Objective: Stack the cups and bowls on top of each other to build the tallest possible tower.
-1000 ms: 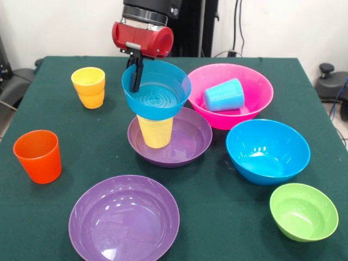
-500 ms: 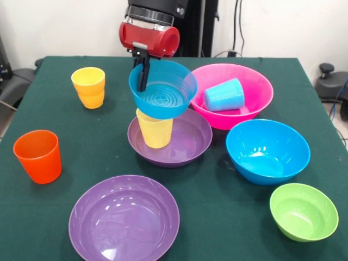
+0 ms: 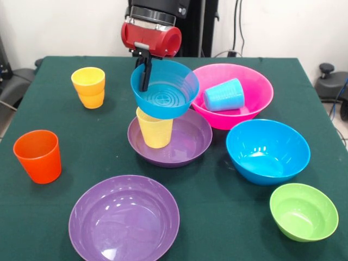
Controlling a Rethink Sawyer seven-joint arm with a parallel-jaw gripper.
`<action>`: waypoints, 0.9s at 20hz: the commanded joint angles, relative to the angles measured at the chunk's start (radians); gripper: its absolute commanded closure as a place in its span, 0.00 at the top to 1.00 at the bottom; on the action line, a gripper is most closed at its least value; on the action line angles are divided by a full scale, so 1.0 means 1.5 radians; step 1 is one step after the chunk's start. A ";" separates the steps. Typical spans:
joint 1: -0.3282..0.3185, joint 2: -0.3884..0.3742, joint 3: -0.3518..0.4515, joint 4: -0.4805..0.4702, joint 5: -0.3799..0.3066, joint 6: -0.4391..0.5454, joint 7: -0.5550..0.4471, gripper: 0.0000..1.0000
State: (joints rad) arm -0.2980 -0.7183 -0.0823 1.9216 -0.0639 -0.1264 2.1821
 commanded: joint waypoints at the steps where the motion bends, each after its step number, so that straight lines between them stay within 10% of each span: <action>1: 0.004 -0.003 0.056 0.023 0.020 -0.005 0.117 0.00; 18: -0.002 -0.001 0.048 -0.001 -0.007 0.018 0.073 0.00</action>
State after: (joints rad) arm -0.2986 -0.7184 -0.0823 1.9239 -0.0641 -0.1264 2.1821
